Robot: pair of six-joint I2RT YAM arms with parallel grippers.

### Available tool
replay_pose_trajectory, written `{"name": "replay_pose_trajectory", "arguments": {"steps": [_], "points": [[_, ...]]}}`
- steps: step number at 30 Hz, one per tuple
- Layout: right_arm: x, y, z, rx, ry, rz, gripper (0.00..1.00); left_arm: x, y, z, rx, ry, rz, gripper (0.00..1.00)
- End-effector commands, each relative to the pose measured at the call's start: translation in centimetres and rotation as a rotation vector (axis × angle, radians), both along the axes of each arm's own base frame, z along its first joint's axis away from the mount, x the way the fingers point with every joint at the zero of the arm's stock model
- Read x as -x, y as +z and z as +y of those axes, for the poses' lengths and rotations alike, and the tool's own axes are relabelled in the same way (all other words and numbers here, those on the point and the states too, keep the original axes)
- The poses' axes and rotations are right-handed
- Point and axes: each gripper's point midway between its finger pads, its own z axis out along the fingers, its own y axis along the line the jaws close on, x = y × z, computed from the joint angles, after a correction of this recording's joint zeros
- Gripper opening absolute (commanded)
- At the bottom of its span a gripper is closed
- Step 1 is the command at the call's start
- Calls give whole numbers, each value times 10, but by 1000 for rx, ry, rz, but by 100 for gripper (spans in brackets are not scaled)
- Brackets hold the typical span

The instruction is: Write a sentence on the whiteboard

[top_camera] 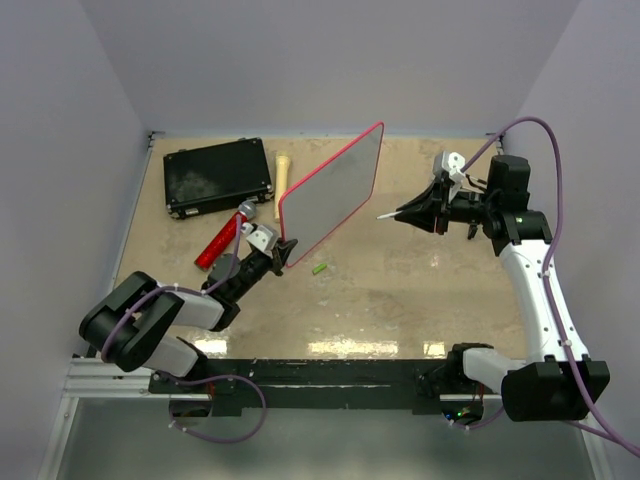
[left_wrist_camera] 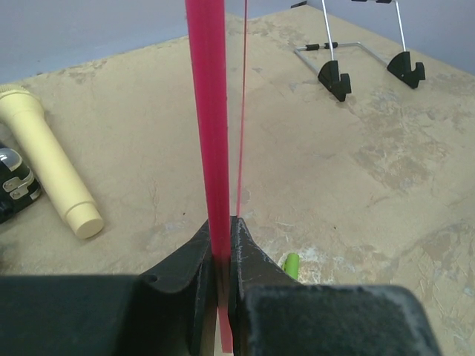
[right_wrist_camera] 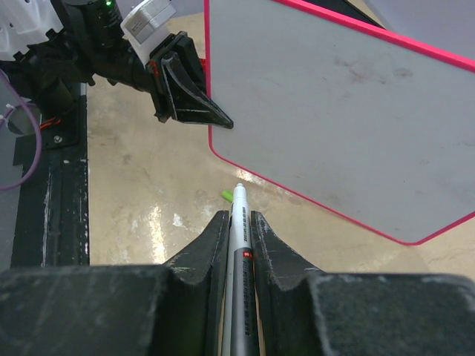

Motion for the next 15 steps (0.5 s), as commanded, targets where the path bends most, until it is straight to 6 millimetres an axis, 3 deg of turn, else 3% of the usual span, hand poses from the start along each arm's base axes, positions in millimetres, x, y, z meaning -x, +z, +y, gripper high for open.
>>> {"name": "replay_pose_trajectory", "arguments": {"steps": [1,7,15], "points": [[5,8,2,-17,24,-35,0,-10,27,10,59,43,-108,0],[6,8,2,-18,25,-32,0,-13,25,11,68,49,-105,9],[6,8,2,-18,25,-34,0,-13,15,12,51,50,-98,11]]}}
